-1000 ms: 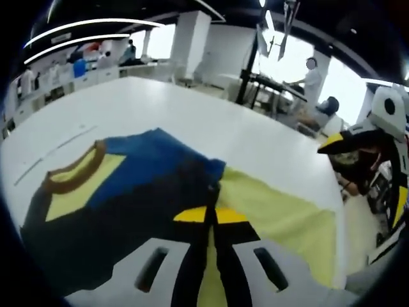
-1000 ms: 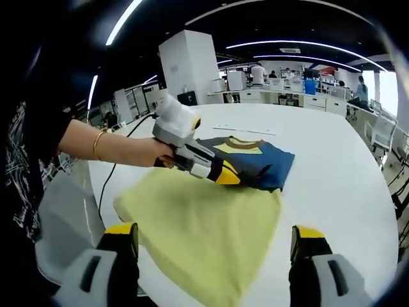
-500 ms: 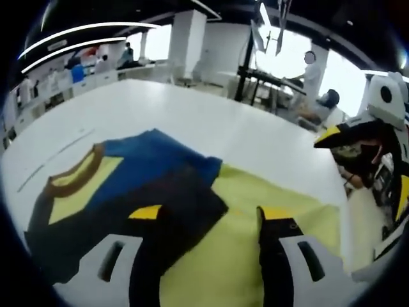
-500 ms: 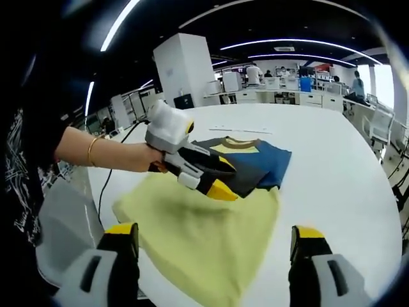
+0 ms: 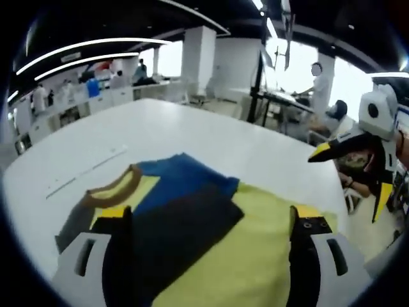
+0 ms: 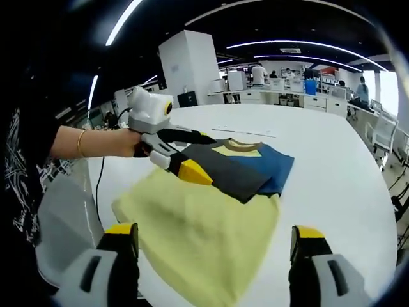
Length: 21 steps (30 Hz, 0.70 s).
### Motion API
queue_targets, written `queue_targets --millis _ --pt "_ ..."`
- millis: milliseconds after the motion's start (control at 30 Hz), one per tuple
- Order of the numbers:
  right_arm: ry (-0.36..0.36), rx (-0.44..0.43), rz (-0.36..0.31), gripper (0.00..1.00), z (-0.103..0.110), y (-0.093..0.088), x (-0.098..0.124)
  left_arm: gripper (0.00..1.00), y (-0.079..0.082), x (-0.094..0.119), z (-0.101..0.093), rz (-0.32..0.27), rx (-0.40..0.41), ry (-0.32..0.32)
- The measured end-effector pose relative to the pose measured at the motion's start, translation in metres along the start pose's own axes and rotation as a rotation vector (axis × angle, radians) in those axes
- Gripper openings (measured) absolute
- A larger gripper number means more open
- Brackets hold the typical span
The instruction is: Fold the garment on the visible template until the final outline fits inside the template.
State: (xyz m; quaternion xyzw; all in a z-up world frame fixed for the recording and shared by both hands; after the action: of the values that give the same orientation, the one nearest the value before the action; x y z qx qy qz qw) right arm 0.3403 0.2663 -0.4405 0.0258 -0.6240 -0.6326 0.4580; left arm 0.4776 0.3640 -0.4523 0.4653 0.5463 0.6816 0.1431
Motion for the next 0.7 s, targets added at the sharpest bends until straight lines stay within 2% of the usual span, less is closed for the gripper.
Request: queue_targets --millis 200,333,533,700 --pt "-0.012 0.000 0.031 0.98 -0.002 -0.001 -0.002 0.99 0.001 0.033 0.011 -0.011 -0.026 0.035" --pt "-0.018 0.007 0.056 0.95 -0.004 -0.005 0.001 0.99 0.003 0.054 0.012 -0.044 0.071 0.031" --pt "-0.034 -0.021 0.066 0.90 -0.002 -0.011 0.007 0.98 -0.007 0.090 0.019 -0.040 0.059 0.069" --pt "-0.051 -0.041 0.073 0.87 -0.001 -0.019 0.010 0.94 -0.023 0.117 0.023 -0.011 0.024 0.110"
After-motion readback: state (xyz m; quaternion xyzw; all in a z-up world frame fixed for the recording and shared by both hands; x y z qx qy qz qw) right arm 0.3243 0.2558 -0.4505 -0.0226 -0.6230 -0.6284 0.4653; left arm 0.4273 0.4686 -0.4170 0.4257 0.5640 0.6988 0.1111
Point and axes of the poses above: the point that each gripper's makers call its tool centre point, and the gripper's own axes: x roughly backward along the fingers, z roughly to its left, y roughly out of its top, the point moved 1 cm from there along x, roughly backward along the fingers, and after that the axes turned 5 degrees about y, right-handed, at the moved point
